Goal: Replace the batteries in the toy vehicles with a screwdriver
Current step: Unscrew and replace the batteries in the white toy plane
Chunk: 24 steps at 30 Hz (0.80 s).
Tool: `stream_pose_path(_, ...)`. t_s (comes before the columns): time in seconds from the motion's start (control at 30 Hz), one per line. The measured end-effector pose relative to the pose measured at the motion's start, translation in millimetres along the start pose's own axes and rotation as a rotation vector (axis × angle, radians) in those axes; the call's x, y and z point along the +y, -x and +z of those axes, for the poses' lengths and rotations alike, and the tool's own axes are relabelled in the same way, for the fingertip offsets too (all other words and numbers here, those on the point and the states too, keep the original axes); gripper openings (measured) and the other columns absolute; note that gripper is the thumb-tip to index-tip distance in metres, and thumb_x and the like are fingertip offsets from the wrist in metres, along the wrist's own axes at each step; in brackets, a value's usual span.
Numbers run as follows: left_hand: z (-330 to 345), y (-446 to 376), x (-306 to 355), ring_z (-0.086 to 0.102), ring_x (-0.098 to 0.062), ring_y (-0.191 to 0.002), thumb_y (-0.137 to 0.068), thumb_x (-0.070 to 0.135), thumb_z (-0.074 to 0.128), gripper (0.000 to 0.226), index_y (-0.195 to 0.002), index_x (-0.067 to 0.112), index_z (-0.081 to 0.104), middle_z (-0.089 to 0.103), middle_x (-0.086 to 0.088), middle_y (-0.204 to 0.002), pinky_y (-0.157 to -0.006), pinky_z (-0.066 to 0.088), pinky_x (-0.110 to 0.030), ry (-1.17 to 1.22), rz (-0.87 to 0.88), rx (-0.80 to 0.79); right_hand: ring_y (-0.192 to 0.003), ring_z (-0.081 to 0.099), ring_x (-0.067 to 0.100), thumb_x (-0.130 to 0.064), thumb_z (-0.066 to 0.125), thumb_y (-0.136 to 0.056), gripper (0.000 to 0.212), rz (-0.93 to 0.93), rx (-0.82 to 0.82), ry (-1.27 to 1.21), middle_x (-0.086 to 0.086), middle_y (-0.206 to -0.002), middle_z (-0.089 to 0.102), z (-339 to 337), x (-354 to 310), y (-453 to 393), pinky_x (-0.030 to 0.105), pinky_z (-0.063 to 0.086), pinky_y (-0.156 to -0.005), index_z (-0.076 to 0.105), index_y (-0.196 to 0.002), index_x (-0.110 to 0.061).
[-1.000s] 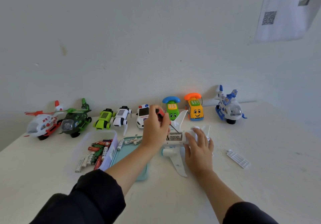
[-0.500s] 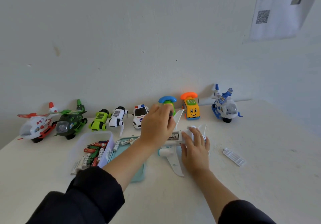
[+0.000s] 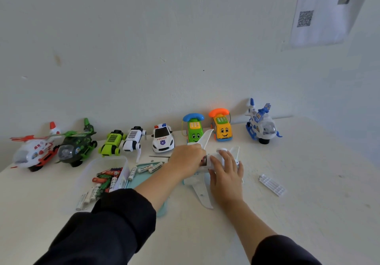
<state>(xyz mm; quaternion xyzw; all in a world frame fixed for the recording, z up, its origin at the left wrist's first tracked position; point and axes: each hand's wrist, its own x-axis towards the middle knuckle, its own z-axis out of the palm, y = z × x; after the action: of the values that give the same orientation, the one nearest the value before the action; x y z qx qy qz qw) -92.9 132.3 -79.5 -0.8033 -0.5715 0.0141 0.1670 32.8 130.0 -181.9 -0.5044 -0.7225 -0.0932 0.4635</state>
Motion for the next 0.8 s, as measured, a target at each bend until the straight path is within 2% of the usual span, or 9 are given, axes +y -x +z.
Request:
stream_pose_path(0.1, -3, 2, 3, 0.059, -0.030, -0.094, -0.093, 0.018, 0.049, 0.017, -0.107, 0.012, 0.057, 0.055, -0.005, -0.107, -0.060, 0.033, -0.034, -0.070, 0.028, -0.015, -0.124, 0.038, 0.031, -0.004, 0.079, -0.068, 0.045, 0.011, -0.024, 0.006, 0.011, -0.128, 0.046, 1, 0, 1, 0.067, 0.036, -0.090, 0.060, -0.107, -0.014)
stream_pose_path(0.2, -7, 5, 6, 0.059, -0.030, -0.095, -0.094, 0.021, 0.047, 0.021, -0.109, 0.009, 0.056, 0.054, -0.006, -0.111, -0.062, 0.033, -0.033, -0.067, 0.030, -0.028, -0.124, 0.037, 0.032, -0.004, 0.081, -0.066, 0.046, 0.008, -0.034, 0.019, 0.011, -0.128, 0.044, -1, -1, 0, 0.067, 0.036, -0.090, 0.062, -0.107, -0.014)
stream_pose_path(0.3, -13, 9, 3, 0.059, -0.030, -0.094, -0.092, 0.022, 0.045, 0.022, -0.106, 0.009, 0.057, 0.055, -0.006, -0.110, -0.062, 0.035, -0.032, 0.003, 0.003, -0.025, -0.125, 0.036, 0.032, -0.005, 0.080, -0.067, 0.050, -0.001, -0.038, 0.031, 0.010, -0.129, 0.041, -1, -2, 0, 0.068, 0.035, -0.090, 0.055, -0.109, -0.016)
stream_pose_path(0.4, -24, 16, -13, 0.059, -0.026, -0.089, -0.091, 0.024, 0.045, 0.019, -0.099, 0.012, 0.058, 0.059, -0.004, -0.103, -0.064, 0.039, -0.031, 0.094, -0.101, 0.035, -0.127, 0.033, 0.034, -0.004, 0.079, -0.067, 0.055, 0.004, -0.071, 0.069, 0.011, -0.131, 0.039, -1, -3, 1, 0.070, 0.035, -0.089, 0.050, -0.112, -0.016)
stream_pose_path(0.5, -33, 28, -46, 0.054, -0.026, -0.080, -0.089, 0.020, 0.048, 0.009, -0.087, 0.014, 0.054, 0.058, -0.005, -0.094, -0.062, 0.035, -0.029, 0.109, -0.337, 0.024, -0.128, 0.029, 0.036, -0.003, 0.078, -0.067, 0.058, 0.009, -0.115, 0.119, 0.012, -0.132, 0.037, -1, -5, 1, 0.072, 0.034, -0.089, 0.048, -0.115, -0.015)
stream_pose_path(0.63, -26, 53, -108, 0.058, -0.027, -0.079, -0.089, 0.021, 0.047, 0.015, -0.099, 0.011, 0.053, 0.058, -0.010, -0.087, -0.063, 0.046, -0.034, 0.109, -0.642, -0.145, -0.129, 0.027, 0.037, -0.004, 0.076, -0.069, 0.058, 0.006, -0.138, 0.161, 0.013, -0.133, 0.035, -2, -6, 1, 0.072, 0.035, -0.089, 0.047, -0.117, -0.014)
stream_pose_path(0.73, -18, 76, -141, 0.056, -0.023, -0.073, -0.084, 0.022, 0.051, 0.015, -0.081, 0.008, 0.050, 0.055, -0.007, -0.077, -0.064, 0.046, -0.031, 0.126, -0.834, -0.403, -0.128, 0.028, 0.038, -0.004, 0.077, -0.067, 0.060, 0.000, -0.130, 0.165, 0.014, -0.132, 0.036, -2, -6, 2, 0.072, 0.035, -0.088, 0.046, -0.117, -0.013)
stream_pose_path(0.8, -11, 86, -155, 0.054, -0.021, -0.069, -0.081, 0.018, 0.056, 0.015, -0.073, 0.006, 0.050, 0.053, -0.006, -0.073, -0.064, 0.044, -0.029, 0.109, -0.882, -0.554, -0.128, 0.028, 0.038, -0.004, 0.078, -0.066, 0.061, -0.003, -0.129, 0.169, 0.015, -0.132, 0.036, -2, -7, 2, 0.072, 0.035, -0.088, 0.046, -0.117, -0.013)
